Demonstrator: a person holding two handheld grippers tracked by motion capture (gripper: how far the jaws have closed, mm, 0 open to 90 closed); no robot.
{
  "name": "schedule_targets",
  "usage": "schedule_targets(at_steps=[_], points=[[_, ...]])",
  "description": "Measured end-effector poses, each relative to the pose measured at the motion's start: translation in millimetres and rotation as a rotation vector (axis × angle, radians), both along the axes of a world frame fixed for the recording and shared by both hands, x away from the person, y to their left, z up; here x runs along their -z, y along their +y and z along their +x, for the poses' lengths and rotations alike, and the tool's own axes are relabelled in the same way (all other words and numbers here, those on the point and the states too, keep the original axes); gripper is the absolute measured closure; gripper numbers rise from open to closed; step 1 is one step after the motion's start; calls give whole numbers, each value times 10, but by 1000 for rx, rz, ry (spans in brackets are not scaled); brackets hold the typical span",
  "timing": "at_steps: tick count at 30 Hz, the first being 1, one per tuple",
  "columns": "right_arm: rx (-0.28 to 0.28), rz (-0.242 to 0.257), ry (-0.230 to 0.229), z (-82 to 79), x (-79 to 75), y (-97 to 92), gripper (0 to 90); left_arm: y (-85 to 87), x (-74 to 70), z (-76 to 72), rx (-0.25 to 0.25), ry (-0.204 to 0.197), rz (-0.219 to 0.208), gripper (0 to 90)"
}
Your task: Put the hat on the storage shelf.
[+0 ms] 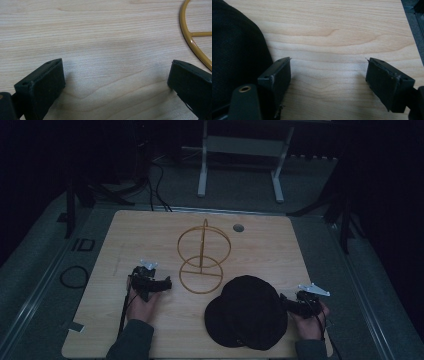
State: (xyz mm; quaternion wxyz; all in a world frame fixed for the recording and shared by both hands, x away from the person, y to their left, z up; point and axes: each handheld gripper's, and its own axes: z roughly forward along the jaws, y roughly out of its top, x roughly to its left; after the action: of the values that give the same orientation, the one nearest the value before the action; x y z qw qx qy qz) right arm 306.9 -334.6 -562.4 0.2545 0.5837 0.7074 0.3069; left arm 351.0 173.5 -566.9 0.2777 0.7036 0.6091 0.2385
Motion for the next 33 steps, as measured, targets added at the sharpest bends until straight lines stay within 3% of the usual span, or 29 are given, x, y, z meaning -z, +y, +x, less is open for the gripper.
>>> schedule_targets(at_steps=[9,11,12,19,23,26,33], points=[[10,1,0,32,-1,-5,201,-1,0,0,0,0,0,7],[13,2,-2,41,-3,-14,232,0,0,-1,0,0,0,7],[21,1,4,38,-17,-13,288,-1,0,0,0,0,0,7],[-56,-15,44,89,-80,-46,413,0,0,0,0,0,0,7],[-134,-52,80,123,-130,-71,471,-1,0,1,-1,0,0,7],[-189,-55,84,121,-193,-104,489,-1,0,1,0,0,0,7],[-221,-42,87,127,-315,-123,482,-2,0,1,-1,0,0,7]])
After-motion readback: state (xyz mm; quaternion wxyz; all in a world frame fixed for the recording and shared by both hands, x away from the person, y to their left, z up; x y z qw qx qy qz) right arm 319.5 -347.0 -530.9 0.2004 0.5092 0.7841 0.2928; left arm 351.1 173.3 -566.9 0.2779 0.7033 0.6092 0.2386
